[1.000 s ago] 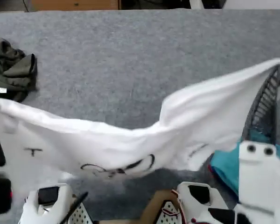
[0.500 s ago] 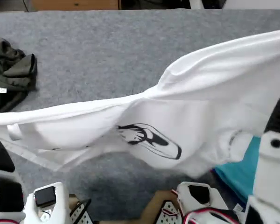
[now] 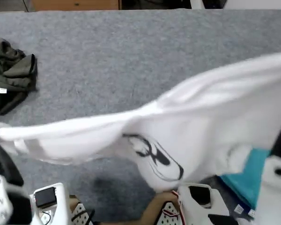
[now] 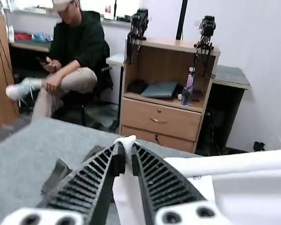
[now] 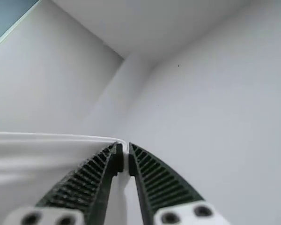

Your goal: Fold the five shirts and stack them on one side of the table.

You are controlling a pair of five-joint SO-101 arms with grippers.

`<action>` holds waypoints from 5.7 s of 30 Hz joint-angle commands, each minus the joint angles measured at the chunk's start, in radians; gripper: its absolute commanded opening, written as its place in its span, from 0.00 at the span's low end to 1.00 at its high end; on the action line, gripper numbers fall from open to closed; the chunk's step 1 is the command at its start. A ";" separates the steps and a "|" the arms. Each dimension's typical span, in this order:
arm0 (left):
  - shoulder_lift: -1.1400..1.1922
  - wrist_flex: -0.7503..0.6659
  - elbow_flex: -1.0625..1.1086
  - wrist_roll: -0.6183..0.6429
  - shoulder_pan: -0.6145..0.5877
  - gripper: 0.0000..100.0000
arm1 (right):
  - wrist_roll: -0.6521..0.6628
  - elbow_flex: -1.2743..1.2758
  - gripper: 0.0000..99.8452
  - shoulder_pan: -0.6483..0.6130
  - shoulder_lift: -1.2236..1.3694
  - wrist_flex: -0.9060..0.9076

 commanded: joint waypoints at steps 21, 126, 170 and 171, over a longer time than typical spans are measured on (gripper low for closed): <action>-0.025 -0.868 1.036 -0.054 -0.009 0.02 | 0.008 1.047 0.01 -0.088 -0.005 -0.454; 0.415 -0.743 1.395 -0.140 0.011 0.03 | 0.480 2.295 0.03 -0.142 -0.743 0.281; 1.033 -0.961 1.025 0.132 0.101 0.02 | 0.321 1.443 0.01 -0.206 0.619 -0.189; 1.073 -0.973 1.005 0.135 0.087 0.02 | 0.311 1.389 0.01 -0.206 0.691 -0.189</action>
